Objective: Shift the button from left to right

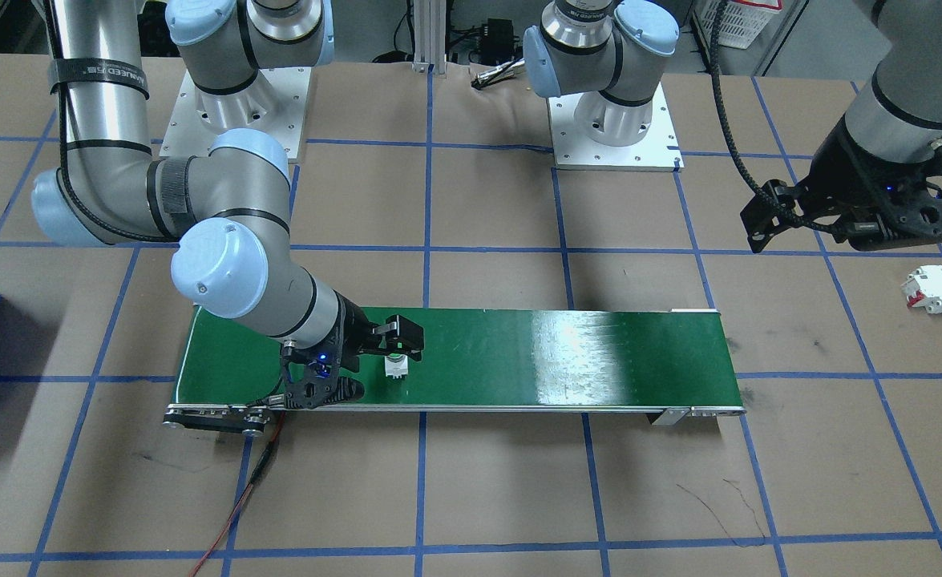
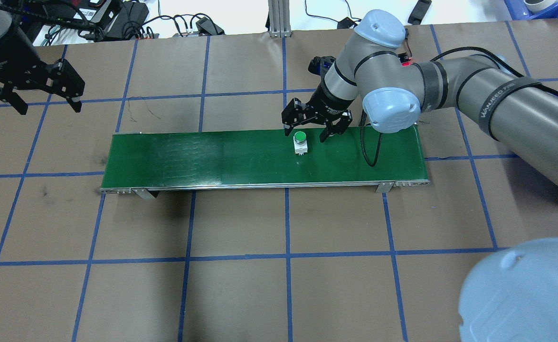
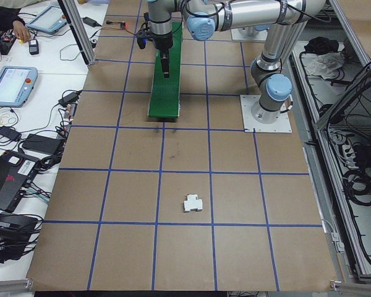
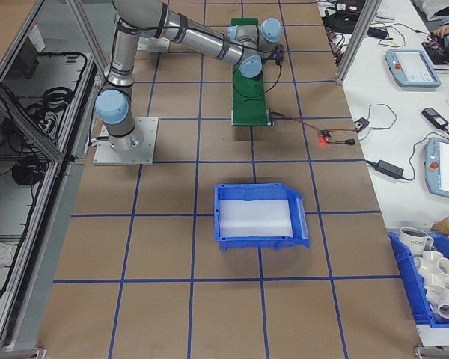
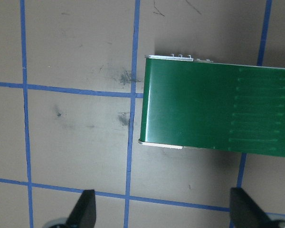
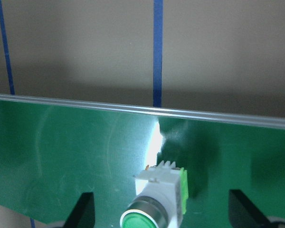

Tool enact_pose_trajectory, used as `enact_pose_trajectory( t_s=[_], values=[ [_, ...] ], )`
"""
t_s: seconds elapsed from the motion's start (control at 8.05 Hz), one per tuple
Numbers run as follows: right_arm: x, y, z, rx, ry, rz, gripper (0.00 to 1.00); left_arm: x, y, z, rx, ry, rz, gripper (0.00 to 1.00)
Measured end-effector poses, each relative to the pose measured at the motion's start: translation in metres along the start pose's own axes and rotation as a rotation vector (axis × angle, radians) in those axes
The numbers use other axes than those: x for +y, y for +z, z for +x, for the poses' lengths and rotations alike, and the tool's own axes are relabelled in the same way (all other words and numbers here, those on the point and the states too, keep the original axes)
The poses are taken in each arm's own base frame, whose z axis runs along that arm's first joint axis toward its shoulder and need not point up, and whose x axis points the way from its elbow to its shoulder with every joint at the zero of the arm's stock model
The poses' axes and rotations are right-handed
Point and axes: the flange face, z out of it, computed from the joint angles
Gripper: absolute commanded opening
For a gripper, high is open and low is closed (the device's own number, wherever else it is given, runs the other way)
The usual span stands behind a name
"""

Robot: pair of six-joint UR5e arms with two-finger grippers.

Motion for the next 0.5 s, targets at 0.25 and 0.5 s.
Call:
enact_pose_trajectory(
  t_s=[0.25,0.5],
  values=[
    [0.002,0.006,0.007,0.045,0.025,-0.026,0.0,0.0,-0.001,-0.001,-0.001,-0.001,0.001,1.0],
    [0.007,0.009,0.021,0.157,0.022,-0.052,0.0,0.0,-0.001,-0.001,-0.002,-0.002,0.003,1.0]
  ],
)
